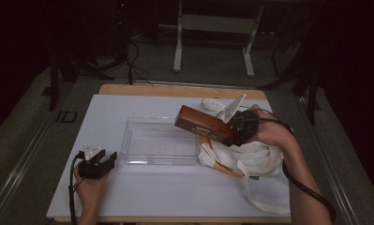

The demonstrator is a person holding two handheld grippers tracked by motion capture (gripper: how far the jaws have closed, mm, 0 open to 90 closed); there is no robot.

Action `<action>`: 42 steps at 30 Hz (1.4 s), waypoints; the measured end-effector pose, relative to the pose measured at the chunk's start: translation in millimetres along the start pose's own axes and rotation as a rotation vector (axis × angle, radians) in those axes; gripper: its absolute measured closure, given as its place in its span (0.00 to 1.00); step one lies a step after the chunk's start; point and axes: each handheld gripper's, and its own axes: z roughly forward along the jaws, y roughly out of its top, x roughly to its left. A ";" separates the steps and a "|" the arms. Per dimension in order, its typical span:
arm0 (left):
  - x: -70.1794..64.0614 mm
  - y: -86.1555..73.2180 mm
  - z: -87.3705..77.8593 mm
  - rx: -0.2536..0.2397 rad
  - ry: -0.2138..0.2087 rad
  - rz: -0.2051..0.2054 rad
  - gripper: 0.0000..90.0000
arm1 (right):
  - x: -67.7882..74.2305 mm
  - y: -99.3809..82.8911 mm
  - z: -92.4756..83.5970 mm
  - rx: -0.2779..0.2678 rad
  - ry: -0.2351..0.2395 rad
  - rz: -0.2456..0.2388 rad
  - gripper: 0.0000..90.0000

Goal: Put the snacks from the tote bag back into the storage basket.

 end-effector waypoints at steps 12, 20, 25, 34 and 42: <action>-0.1 0.0 -0.1 0.001 -0.002 0.005 0.58 | 2.5 13.8 5.2 0.016 0.010 -0.029 0.48; -0.2 0.0 -0.2 0.001 -0.003 0.005 0.59 | 3.8 22.3 10.0 0.028 0.017 -0.047 0.48; -0.1 0.0 -0.1 -0.001 -0.003 0.004 0.59 | 4.6 28.3 13.0 0.035 0.019 -0.058 0.48; 0.0 0.0 0.0 -0.002 -0.003 0.001 0.58 | 5.7 36.9 20.0 0.062 0.020 -0.067 0.48; 0.1 0.0 -0.1 -0.001 -0.003 0.001 0.58 | 6.1 43.9 27.2 0.076 0.026 -0.073 0.48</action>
